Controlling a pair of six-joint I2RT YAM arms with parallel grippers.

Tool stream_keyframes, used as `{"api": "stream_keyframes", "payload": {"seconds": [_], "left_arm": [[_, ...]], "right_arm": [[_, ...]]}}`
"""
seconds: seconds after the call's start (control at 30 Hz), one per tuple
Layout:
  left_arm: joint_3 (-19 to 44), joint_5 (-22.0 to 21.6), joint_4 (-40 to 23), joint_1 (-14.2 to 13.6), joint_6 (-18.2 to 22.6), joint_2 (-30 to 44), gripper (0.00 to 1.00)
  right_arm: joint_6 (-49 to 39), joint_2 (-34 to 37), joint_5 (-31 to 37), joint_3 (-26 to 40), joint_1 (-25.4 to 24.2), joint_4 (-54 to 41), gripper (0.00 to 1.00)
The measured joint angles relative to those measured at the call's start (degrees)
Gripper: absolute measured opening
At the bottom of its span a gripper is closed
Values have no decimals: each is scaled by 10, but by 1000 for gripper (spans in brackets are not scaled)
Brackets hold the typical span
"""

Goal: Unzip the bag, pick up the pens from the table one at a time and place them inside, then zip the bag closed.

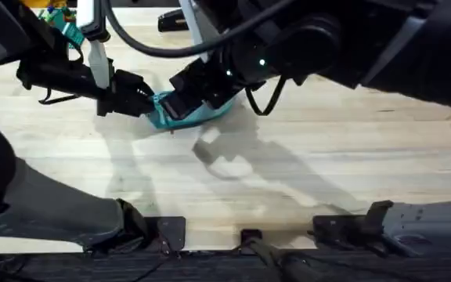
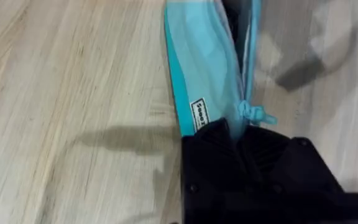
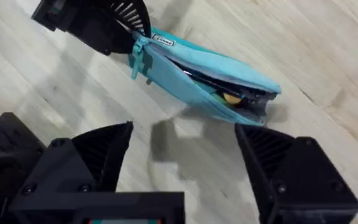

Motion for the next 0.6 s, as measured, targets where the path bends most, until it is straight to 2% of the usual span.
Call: {"api": "stream_keyframes", "payload": {"seconds": [0.07, 0.2, 0.27, 0.33, 0.6], "left_arm": [[0, 0, 0, 0, 1, 0, 76], [0, 6, -5, 0, -1, 0, 719], [0, 9, -6, 0, -4, 0, 963], [0, 10, -6, 0, -4, 0, 990], [0, 3, 4, 0, -4, 0, 992]], "right_arm": [[-1, 0, 0, 0, 0, 0, 997], [-1, 0, 0, 0, 0, 0, 997], [-1, 0, 0, 0, 0, 0, 998], [-2, 0, 0, 0, 0, 0, 998], [-3, 0, 0, 0, 0, 0, 998]]}}
